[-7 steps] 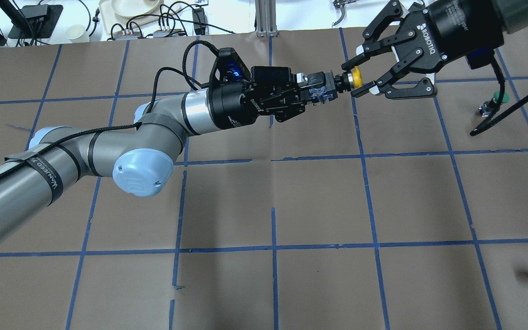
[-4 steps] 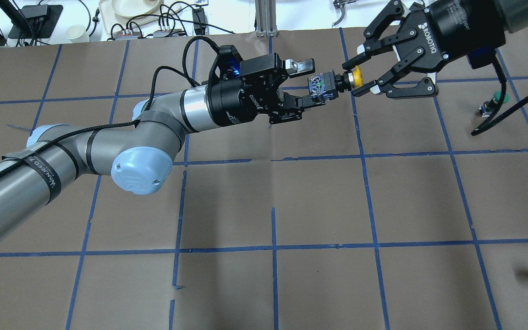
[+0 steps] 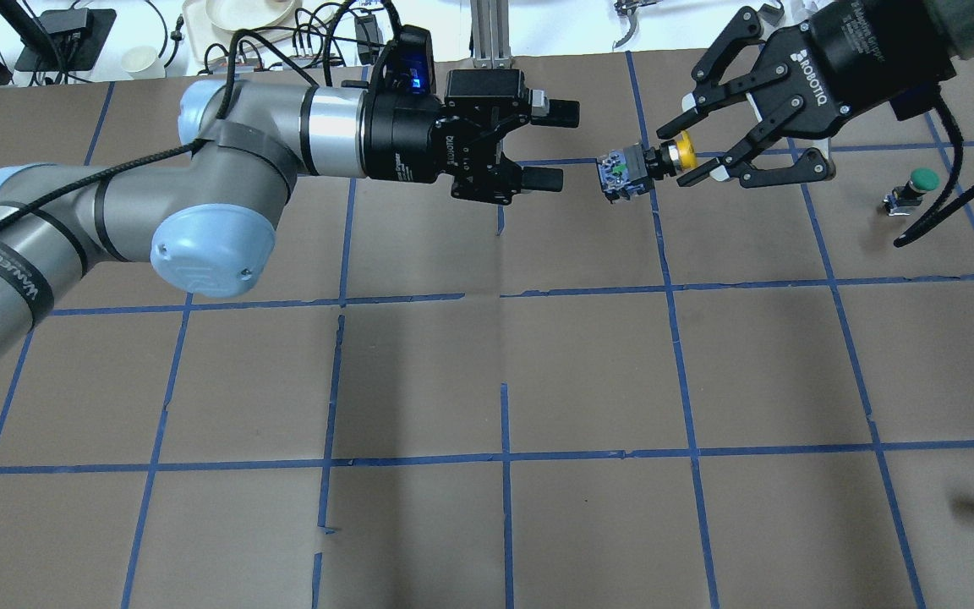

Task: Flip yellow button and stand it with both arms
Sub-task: 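Open the left gripper and withdraw it while the right gripper pulls the button away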

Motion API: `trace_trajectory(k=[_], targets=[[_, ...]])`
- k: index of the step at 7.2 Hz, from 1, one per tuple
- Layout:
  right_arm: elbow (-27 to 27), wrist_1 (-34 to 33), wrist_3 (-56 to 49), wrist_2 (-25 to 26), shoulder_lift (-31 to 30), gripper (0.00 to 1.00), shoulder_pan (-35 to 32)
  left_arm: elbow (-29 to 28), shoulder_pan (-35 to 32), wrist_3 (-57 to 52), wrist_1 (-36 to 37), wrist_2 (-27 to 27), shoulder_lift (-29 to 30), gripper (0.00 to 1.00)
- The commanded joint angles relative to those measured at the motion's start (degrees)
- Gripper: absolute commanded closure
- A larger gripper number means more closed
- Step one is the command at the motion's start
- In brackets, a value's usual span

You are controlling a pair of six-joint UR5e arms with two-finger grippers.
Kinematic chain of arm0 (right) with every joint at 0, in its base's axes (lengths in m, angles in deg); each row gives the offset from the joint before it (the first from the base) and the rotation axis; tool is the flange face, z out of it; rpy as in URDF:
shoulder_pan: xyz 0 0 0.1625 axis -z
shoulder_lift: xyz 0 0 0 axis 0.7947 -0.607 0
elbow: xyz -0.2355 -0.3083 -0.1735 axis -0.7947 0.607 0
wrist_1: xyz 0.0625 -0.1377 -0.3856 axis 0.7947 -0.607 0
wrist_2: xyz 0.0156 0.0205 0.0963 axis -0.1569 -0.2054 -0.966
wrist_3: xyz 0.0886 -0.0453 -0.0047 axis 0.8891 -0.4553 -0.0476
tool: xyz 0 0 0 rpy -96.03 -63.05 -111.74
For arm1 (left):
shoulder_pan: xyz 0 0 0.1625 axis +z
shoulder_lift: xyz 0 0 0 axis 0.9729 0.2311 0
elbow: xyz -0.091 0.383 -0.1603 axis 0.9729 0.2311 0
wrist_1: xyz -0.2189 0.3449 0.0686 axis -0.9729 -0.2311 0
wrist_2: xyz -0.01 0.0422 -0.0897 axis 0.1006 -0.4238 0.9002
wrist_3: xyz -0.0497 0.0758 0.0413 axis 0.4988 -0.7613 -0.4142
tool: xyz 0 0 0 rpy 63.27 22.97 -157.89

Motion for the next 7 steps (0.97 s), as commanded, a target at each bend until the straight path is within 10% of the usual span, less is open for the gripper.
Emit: trace_trajectory(k=[1, 5, 7], targets=[[-0.1, -0.3, -11.9, 9.9, -0.5, 0.93, 1.7, -10.0, -0.3, 5.9, -0.9, -26.0, -0.5, 0.00], [-3.0, -3.9, -44.6, 31.8, -0.7, 0.94, 4.9, -26.4, 0.4, 6.2, -28.9, -68.0, -2.9, 0.00], [-10.2, -19.9, -55.5, 38.6, -1.4, 0.94, 7.0, -25.5, 1.3, 6.5, -28.5, -80.0, -4.6, 0.00]])
